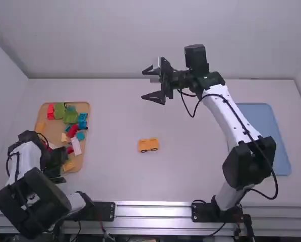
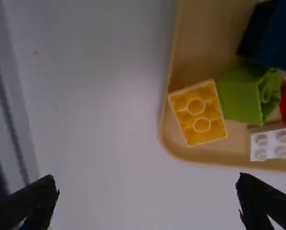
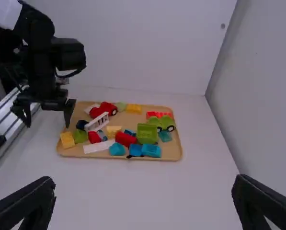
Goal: Assemble lego blocks to make yellow taxi
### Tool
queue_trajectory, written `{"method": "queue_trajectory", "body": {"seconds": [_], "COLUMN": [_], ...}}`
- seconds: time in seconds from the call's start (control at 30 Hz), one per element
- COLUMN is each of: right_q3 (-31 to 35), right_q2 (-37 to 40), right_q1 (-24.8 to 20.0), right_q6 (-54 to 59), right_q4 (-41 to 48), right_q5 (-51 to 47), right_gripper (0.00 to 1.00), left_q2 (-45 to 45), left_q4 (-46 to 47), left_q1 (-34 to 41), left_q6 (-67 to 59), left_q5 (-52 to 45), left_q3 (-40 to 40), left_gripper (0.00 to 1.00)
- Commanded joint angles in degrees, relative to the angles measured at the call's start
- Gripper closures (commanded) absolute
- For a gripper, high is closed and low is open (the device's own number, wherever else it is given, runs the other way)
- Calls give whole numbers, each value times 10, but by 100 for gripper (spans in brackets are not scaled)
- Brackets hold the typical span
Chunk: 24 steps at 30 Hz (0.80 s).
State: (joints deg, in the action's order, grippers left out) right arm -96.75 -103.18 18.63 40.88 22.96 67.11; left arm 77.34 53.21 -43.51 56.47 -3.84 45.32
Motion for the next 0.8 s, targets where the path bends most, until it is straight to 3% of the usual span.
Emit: {"method": "queue_trajectory", "body": {"seconds": [0.0,0.1,0.17,0.57,0.77], "right_q3": [-11,-11,-11,-11,-11], "right_q2": [16,16,16,16,16], "right_q1": [0,0,5,5,5], "right_q6": [-6,-6,-1,1,0], "right_q4": [0,-3,-3,-3,-3], "right_q5": [5,5,5,-1,-1], "right_gripper": [1,1,1,1,1], "left_q2": [-5,2,8,77,124], "left_q4": [-27,-35,-27,-52,-96], "left_q1": [-2,0,2,70,77], "left_q6": [-44,-2,31,102,102], "left_q5": [-23,-19,5,50,49], "left_q3": [-24,-37,-37,-15,-3], "left_gripper": [16,34,37,46,41]}}
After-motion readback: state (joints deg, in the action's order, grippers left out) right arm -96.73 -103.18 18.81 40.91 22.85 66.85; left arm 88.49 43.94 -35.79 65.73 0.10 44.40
